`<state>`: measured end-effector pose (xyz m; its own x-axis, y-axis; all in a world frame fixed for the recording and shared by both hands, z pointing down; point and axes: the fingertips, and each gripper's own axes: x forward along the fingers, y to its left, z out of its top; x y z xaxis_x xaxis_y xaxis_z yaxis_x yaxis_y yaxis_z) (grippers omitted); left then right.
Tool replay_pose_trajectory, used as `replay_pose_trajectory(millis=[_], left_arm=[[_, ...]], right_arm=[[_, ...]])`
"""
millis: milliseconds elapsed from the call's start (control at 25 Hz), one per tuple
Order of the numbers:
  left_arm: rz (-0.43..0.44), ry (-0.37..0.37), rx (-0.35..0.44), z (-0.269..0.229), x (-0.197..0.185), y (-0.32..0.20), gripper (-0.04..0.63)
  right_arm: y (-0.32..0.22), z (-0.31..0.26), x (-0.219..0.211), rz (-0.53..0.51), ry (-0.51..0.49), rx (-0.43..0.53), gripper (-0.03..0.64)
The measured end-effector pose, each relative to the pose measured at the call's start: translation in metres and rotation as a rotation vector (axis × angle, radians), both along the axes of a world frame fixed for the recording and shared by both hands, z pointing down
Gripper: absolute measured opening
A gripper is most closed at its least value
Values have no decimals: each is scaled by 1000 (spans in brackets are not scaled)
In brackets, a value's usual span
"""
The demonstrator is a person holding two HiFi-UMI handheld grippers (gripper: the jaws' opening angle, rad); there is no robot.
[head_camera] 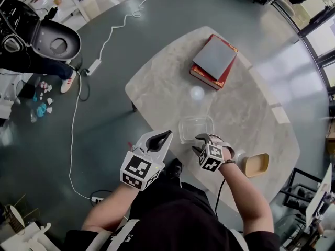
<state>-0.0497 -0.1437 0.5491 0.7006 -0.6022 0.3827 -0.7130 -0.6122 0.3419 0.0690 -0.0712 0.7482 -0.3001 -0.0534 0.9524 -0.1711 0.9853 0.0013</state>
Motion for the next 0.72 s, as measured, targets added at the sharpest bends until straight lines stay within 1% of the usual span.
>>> replay_pose_trajectory(millis=[120,360,560,720], left_arm=[[-7,4,-12,2,-3,-2,0],[-8,10,-33,10,-9,-2,0],[1,17,-35,9,-14,-5,0],[21,22,-31,6,-15,-10,0]], right_arm=[[-2,4,3,13,11,-4,146],[1,8,3,64,-5,-17,114],[6,9,2,94,-4,-12,75],[7,7,2,106,10,10,91]])
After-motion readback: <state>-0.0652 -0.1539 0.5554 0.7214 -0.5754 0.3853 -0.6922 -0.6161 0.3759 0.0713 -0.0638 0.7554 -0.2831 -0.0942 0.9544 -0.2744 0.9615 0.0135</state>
